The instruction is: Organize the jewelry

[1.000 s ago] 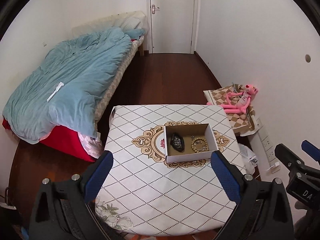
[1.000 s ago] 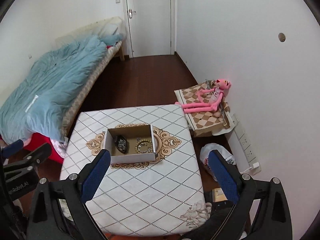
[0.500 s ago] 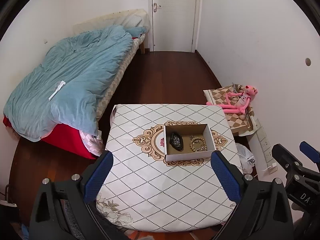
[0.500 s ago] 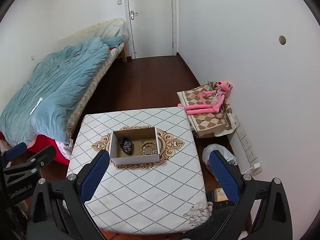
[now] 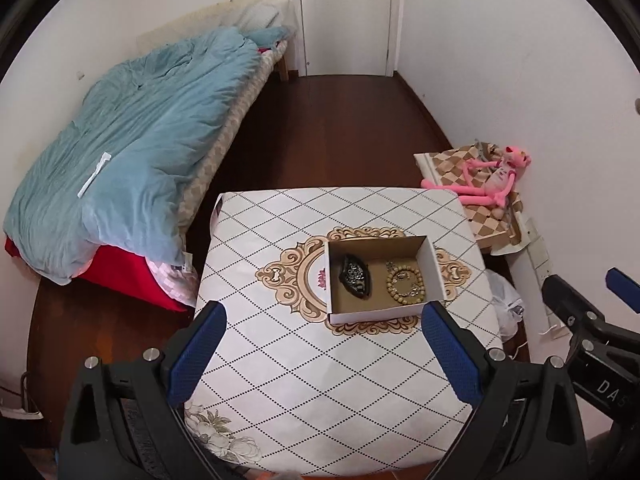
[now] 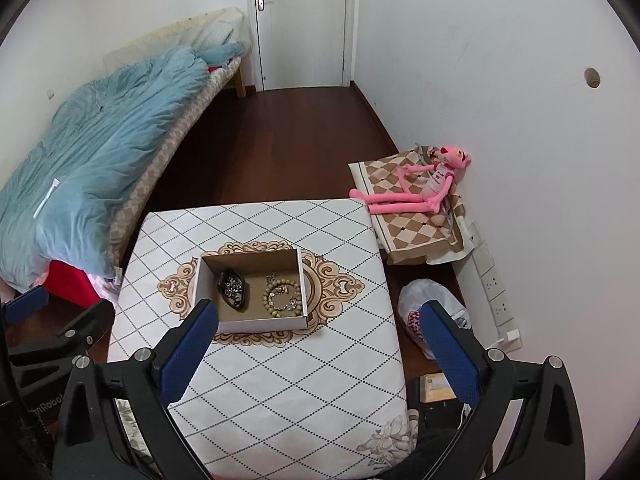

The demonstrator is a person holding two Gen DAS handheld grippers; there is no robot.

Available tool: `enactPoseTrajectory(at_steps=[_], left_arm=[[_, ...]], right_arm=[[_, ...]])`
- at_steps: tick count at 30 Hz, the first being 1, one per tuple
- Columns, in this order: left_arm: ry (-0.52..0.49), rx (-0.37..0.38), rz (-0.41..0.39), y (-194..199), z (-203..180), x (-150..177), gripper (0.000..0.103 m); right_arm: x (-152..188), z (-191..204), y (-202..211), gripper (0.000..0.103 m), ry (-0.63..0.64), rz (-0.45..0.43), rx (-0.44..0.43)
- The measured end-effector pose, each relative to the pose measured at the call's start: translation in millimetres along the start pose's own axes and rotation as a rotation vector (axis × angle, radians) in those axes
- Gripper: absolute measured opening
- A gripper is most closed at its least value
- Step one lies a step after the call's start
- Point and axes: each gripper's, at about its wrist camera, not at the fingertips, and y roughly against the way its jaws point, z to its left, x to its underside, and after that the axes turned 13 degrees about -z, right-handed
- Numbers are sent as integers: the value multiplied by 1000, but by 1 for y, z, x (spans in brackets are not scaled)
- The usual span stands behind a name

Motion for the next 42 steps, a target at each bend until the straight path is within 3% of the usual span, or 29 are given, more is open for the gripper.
enactPoseTrajectory(at_steps=[7,42], left_arm=[[-1,-13,22,-13,2,-2,100],[-2,-20,15,-14,2,2,100]], right_arm=[[0,1,-18,102,12,29,0],[5,4,-22,103,29,55,-13]])
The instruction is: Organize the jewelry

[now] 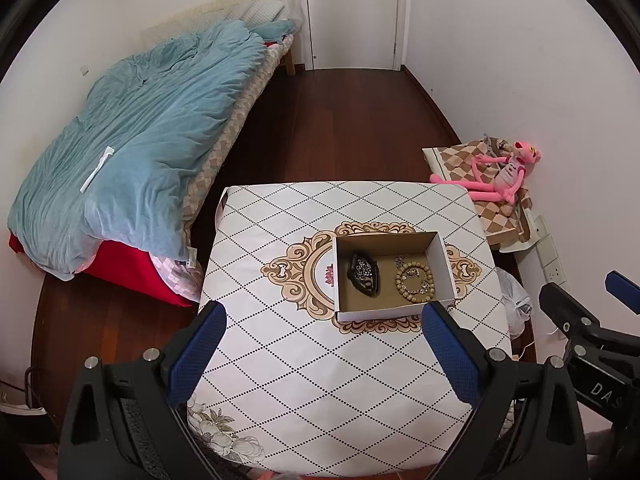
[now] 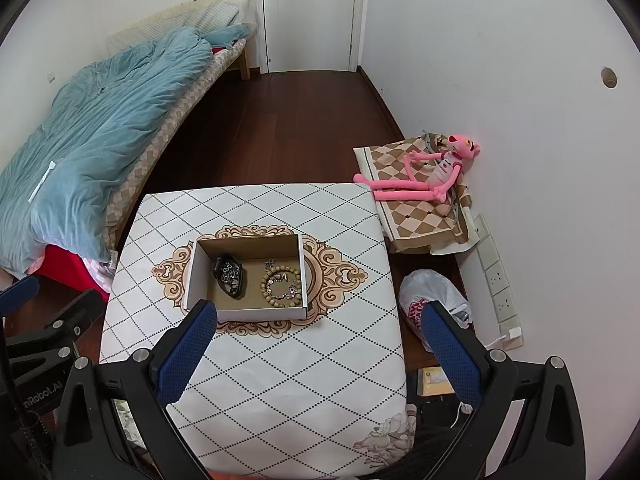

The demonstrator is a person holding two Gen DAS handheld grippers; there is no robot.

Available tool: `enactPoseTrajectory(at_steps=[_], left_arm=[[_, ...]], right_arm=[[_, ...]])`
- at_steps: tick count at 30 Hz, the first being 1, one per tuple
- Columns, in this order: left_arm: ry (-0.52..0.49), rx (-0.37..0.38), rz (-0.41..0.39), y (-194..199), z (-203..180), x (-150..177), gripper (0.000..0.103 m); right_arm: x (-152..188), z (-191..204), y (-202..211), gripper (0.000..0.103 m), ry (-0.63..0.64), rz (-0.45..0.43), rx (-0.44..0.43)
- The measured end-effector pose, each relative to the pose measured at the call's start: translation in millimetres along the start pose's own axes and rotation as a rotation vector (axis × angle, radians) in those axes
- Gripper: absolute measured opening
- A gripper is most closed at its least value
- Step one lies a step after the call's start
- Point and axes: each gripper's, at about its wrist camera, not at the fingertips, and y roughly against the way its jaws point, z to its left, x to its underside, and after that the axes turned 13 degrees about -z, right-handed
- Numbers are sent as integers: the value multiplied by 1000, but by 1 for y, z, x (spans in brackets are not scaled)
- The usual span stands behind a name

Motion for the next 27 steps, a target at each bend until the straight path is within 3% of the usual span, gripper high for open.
enactPoseTrajectory(at_steps=[27], left_arm=[[5,4,7,4,1,6,100]], right_arm=[[5,-1,-3,103,5,18,-2]])
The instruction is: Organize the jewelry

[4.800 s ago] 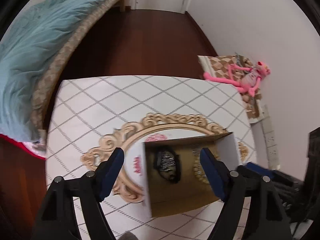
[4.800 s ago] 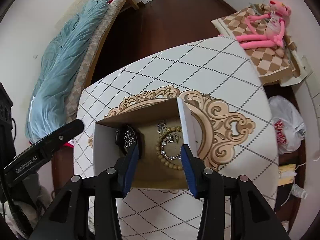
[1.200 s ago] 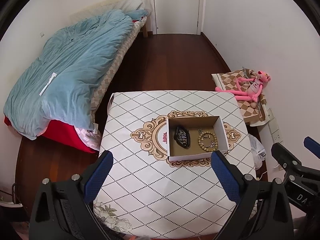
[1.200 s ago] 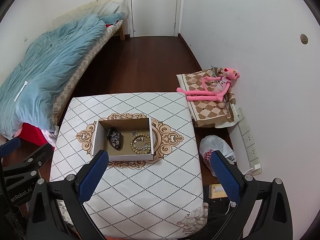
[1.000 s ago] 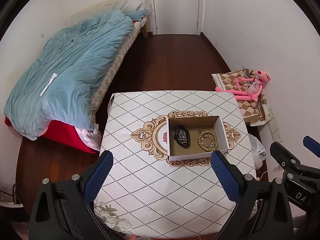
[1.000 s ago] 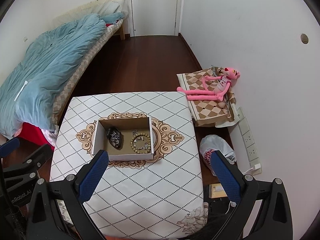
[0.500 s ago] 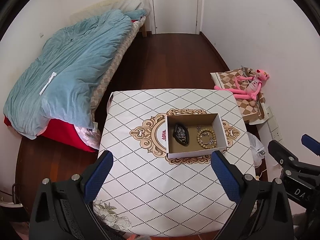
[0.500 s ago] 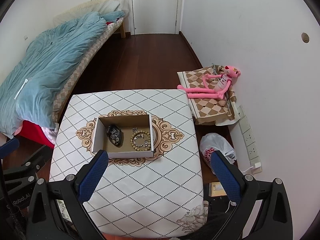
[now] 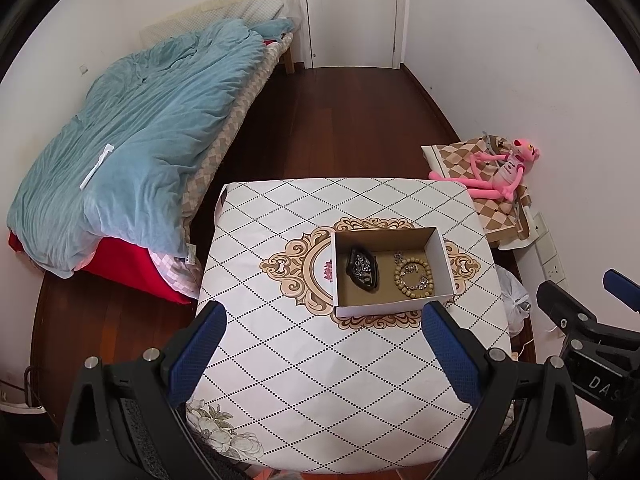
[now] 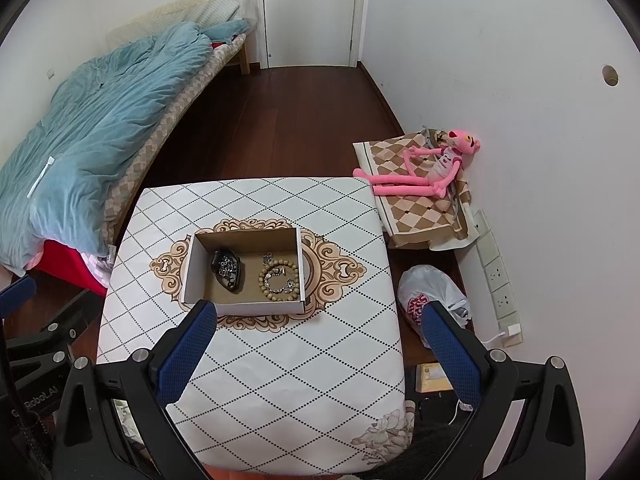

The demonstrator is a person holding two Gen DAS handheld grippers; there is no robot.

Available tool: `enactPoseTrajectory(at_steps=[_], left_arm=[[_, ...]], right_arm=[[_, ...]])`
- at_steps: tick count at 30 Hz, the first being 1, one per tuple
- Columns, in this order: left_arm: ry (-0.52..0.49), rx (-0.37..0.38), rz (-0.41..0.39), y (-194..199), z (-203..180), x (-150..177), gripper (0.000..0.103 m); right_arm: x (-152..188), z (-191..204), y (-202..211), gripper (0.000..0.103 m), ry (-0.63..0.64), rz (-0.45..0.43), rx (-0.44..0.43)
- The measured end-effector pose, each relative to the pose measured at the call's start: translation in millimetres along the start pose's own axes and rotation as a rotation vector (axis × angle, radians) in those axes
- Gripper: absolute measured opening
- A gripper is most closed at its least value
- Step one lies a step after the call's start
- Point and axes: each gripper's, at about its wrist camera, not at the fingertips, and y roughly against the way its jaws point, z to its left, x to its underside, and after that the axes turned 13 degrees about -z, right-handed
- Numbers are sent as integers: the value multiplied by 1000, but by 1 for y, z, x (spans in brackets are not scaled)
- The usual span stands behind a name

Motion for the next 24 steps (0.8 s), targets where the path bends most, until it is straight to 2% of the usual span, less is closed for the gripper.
enactPoseTrajectory(at_steps=[24], left_arm=[[-3,-20,-12,3,2,-2,100]], right_arm=[[0,1,0,103,3,1,3]])
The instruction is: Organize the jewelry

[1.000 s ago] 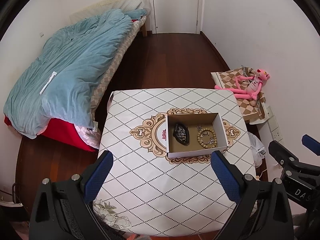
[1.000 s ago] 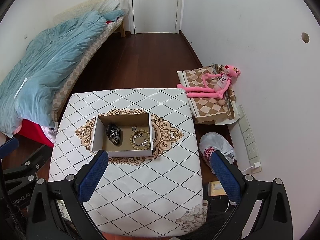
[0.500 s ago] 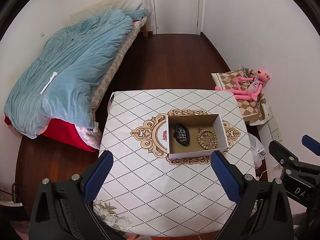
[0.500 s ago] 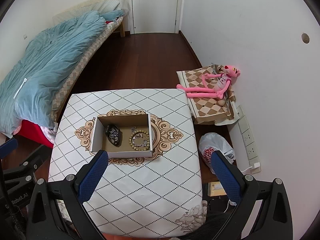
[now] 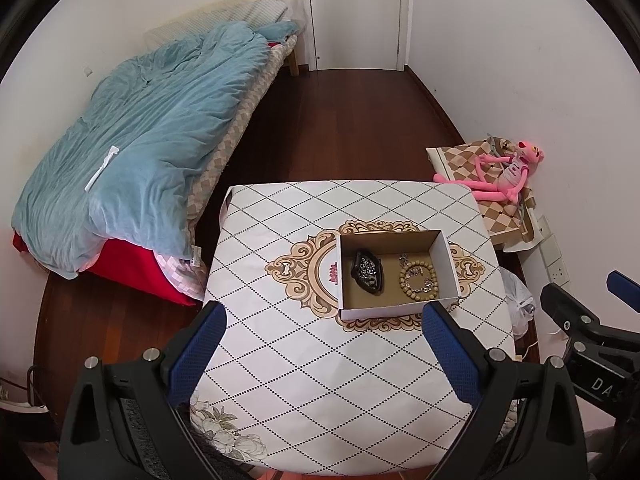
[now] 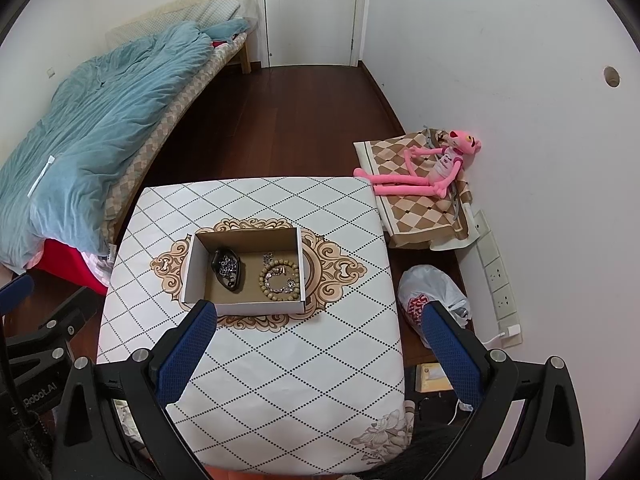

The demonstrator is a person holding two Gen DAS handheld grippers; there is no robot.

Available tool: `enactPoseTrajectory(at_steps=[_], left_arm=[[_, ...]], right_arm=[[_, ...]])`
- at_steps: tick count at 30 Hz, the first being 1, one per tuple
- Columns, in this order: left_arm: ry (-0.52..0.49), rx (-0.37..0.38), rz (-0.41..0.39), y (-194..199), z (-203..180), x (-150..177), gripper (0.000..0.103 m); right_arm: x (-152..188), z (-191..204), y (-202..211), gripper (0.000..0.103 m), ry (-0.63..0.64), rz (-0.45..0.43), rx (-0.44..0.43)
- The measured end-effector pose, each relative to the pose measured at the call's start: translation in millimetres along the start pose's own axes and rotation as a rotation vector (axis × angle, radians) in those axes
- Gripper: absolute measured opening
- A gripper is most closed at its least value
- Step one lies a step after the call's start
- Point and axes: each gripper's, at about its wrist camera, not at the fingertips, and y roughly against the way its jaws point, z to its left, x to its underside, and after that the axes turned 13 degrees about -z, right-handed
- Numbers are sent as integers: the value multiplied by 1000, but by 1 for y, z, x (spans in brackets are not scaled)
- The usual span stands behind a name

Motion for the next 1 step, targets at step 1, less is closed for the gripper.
enactPoseTrajectory(at_steps=[1], left_arm=[[2,4,2,0,0,0,100]], right_arm=[[0,0,0,103,-1,1,-1]])
